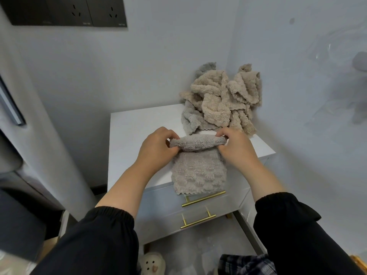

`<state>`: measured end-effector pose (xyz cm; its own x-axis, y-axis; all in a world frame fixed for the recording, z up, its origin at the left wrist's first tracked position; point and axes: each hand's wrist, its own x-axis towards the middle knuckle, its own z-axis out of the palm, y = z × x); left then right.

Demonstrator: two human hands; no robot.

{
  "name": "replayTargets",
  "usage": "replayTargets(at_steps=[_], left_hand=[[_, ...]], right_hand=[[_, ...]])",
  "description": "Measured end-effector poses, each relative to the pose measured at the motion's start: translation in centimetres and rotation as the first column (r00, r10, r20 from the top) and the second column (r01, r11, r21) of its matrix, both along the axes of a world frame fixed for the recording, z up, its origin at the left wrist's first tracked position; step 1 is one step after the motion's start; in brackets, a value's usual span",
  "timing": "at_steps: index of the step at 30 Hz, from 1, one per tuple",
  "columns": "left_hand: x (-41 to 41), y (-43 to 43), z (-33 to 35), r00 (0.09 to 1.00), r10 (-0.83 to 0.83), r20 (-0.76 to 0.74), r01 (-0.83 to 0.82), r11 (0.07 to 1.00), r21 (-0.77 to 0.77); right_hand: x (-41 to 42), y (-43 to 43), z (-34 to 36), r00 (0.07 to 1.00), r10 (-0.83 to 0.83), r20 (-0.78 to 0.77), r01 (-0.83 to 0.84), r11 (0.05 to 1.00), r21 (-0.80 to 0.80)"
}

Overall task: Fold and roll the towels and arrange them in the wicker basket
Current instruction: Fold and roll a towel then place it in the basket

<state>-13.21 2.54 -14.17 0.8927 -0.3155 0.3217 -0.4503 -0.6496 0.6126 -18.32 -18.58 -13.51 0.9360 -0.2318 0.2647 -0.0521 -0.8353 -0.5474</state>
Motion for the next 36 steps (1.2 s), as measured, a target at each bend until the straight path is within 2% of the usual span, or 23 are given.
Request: replayTargets(at_steps=[5, 8, 12, 15, 19, 22, 25, 27, 30, 36], left_hand=[[-0.3, 0.6, -0.2, 0.994, -0.113, -0.007, 0.113, 0.979, 0.171], [-0.4, 0.6, -0.4, 0.987, -0.147, -0.065, 0.157, 0.969, 0.189], [-0.4, 0.3, -0.6, 0.995, -0.079, -0.06, 0.089, 0.976, 0.197], [-0.4, -0.1, -0.7, 0.992, -0.028, -0.124, 0.052, 0.979, 0.197], [-0.5, -0.3, -0.6, 0.961, 0.0, -0.276, 0.032, 0.993, 0.112], [-0.3, -0.4, -0.6, 0.947, -0.021, -0.321, 0.029, 0.999, 0.018], [-0.2, -0.7, -0.7, 0.942, -0.021, -0.334, -0.006, 0.997, -0.08], [-0.1, -0.9, -0.8, 0.954, -0.004, -0.301, -0.035, 0.992, -0.124], [0.2, -1.4, -1.0, 0.985, 0.039, -0.171, -0.058, 0.992, -0.108], [0.3, -2.2, -1.0, 0.985, 0.081, 0.154, -0.064, 0.992, -0.112]], right_hand=[[-0.5, -0.8, 0.3, 0.991, 0.104, -0.085, -0.11, 0.991, -0.074], [-1.0, -1.1, 0.6, 0.972, 0.16, -0.174, -0.168, 0.985, -0.034], [-1.4, -0.9, 0.7, 0.963, 0.214, -0.161, -0.204, 0.976, 0.076], [-1.1, -0.8, -0.1, 0.971, 0.162, -0.174, -0.142, 0.982, 0.123], [-0.6, -0.9, -1.0, 0.965, 0.137, -0.225, -0.09, 0.974, 0.209], [-0.5, -0.8, -0.7, 0.96, 0.149, -0.239, -0.066, 0.944, 0.322], [-0.2, -0.7, -0.8, 0.976, 0.121, -0.181, -0.051, 0.934, 0.354], [0.2, -0.5, -0.9, 0.99, 0.099, -0.102, -0.056, 0.932, 0.359], [0.8, 0.0, -0.9, 0.998, 0.062, -0.009, -0.056, 0.94, 0.336], [1.3, 1.2, -0.4, 0.968, 0.02, 0.249, -0.041, 0.996, 0.079]])
